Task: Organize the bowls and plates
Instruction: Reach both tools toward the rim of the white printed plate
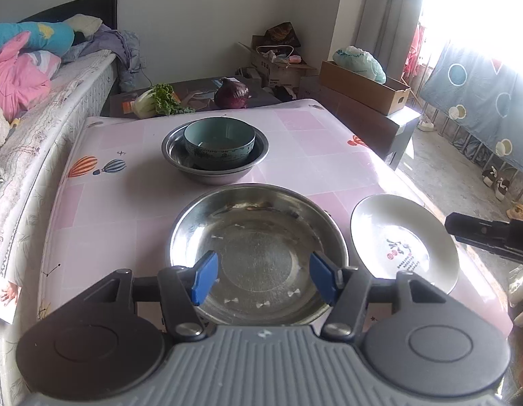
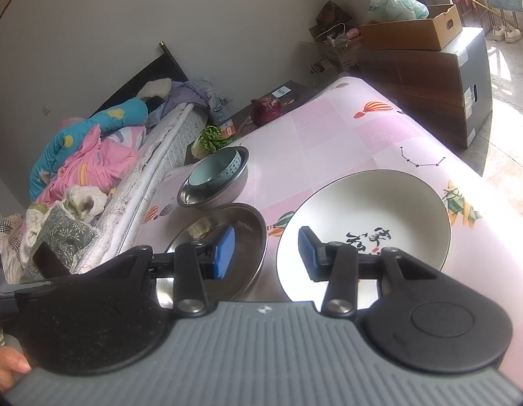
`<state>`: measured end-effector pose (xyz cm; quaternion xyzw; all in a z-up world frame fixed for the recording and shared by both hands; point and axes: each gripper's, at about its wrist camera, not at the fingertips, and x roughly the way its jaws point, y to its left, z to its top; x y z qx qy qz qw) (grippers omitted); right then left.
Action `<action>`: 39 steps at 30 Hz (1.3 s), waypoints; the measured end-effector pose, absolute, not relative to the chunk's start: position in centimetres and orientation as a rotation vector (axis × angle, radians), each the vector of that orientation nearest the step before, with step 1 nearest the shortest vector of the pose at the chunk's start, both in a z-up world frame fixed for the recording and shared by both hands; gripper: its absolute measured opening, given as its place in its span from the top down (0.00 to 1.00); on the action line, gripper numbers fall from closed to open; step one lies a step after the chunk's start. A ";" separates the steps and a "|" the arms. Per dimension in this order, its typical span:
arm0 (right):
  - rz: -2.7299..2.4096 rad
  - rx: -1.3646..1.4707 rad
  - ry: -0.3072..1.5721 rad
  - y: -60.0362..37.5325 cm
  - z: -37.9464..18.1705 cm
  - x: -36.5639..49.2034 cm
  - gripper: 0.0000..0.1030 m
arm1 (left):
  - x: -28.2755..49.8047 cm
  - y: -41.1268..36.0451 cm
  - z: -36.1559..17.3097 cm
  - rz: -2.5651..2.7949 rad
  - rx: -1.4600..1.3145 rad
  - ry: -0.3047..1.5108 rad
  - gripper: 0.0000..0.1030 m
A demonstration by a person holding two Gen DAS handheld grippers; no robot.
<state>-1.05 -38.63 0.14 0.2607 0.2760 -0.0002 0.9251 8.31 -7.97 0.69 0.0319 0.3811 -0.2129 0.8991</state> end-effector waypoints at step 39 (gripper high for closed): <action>-0.003 0.651 0.733 -54.5 -8.9 4.9 0.61 | 6.3 -21.4 -8.0 -0.506 -0.016 0.912 0.55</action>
